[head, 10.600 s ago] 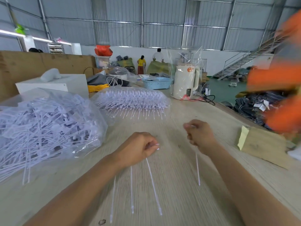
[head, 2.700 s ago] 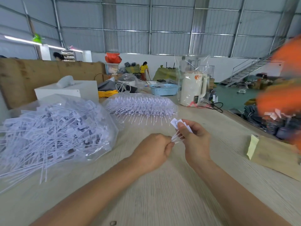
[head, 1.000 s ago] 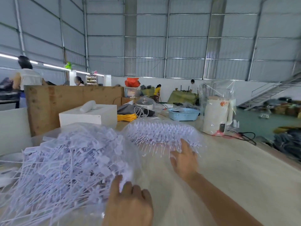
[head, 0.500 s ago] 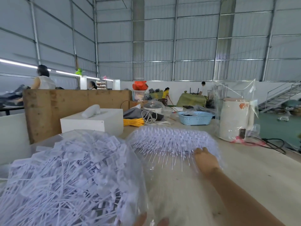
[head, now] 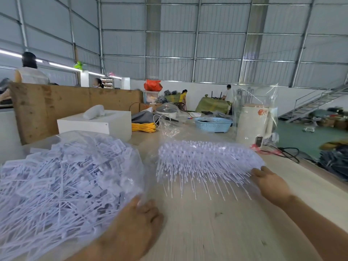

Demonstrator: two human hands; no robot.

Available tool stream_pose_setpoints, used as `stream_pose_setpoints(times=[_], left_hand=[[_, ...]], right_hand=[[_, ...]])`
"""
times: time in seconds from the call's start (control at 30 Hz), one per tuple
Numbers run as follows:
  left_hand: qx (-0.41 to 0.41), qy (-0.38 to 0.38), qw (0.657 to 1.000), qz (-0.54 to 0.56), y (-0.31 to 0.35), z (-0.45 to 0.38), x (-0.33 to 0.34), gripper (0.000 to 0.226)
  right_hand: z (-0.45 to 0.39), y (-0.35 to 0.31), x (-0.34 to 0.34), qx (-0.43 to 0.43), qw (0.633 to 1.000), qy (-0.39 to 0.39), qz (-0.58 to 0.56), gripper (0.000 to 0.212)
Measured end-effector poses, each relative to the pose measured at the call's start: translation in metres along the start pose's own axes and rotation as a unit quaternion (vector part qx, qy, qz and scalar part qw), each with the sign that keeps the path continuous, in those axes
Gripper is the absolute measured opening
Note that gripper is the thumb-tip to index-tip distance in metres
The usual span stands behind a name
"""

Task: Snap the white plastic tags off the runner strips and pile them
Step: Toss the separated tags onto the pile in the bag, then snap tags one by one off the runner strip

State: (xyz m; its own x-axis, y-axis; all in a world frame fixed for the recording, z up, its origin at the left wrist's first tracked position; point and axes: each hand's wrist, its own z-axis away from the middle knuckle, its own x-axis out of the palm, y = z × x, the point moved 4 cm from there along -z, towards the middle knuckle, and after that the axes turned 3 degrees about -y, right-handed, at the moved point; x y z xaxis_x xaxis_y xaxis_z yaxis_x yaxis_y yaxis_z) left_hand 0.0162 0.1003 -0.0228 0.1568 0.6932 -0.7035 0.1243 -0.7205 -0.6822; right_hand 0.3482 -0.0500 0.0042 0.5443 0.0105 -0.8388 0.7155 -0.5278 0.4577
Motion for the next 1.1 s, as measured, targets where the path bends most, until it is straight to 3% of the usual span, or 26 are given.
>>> stream_pose_setpoints(times=[0.03, 0.1, 0.17, 0.2, 0.3, 0.4, 0.5, 0.6, 0.67, 0.73, 0.9, 1.1], left_hand=[[-0.026, -0.098, 0.995, 0.004, -0.008, -0.013, 0.007, 0.04], [-0.065, -0.193, 0.979, -0.012, -0.025, -0.024, 0.021, 0.041], [-0.128, -0.238, 0.962, -0.026, -0.038, -0.035, 0.03, 0.04], [-0.162, -0.238, 0.957, -0.031, -0.044, -0.037, 0.034, 0.04], [-0.226, -0.255, 0.94, -0.013, -0.056, -0.045, 0.045, 0.04], [-0.278, -0.25, 0.927, 0.024, -0.067, -0.049, 0.049, 0.041], [-0.33, -0.199, 0.918, 0.094, -0.067, -0.05, 0.041, 0.04], [-0.38, -0.089, 0.91, 0.139, -0.057, -0.055, 0.014, 0.043], [-0.35, -0.031, 0.919, 0.179, -0.042, -0.065, 0.0, 0.051], [-0.303, -0.021, 0.927, 0.22, -0.024, -0.077, -0.007, 0.057], [-0.318, -0.143, 0.914, 0.208, -0.017, -0.102, 0.011, 0.061], [-0.204, -0.181, 0.951, 0.146, -0.007, -0.106, 0.012, 0.034]], right_hand=[[0.009, -0.001, -0.005, -0.005, 1.0, 0.02, -0.008, 0.034], [0.023, -0.003, -0.008, -0.021, 0.997, 0.071, -0.038, 0.027], [0.032, -0.007, -0.01, -0.021, 0.995, 0.08, -0.048, 0.017], [0.036, -0.01, -0.013, -0.036, 0.993, 0.108, -0.041, 0.015], [0.043, -0.011, -0.018, -0.042, 0.993, 0.098, -0.051, 0.038], [0.064, -0.006, -0.031, -0.077, 0.977, 0.171, -0.099, 0.007], [0.086, -0.003, -0.036, -0.087, 0.974, 0.189, -0.089, 0.007], [0.094, 0.002, -0.037, -0.037, 0.985, 0.114, -0.122, 0.024], [0.097, -0.001, -0.045, -0.041, 0.984, 0.13, -0.117, 0.045], [0.099, -0.005, -0.054, -0.034, 0.979, 0.144, -0.144, 0.045], [0.101, 0.008, -0.042, 0.123, 0.918, 0.149, -0.346, 0.039], [0.094, -0.008, -0.025, 0.15, 0.93, 0.024, -0.333, 0.071]])
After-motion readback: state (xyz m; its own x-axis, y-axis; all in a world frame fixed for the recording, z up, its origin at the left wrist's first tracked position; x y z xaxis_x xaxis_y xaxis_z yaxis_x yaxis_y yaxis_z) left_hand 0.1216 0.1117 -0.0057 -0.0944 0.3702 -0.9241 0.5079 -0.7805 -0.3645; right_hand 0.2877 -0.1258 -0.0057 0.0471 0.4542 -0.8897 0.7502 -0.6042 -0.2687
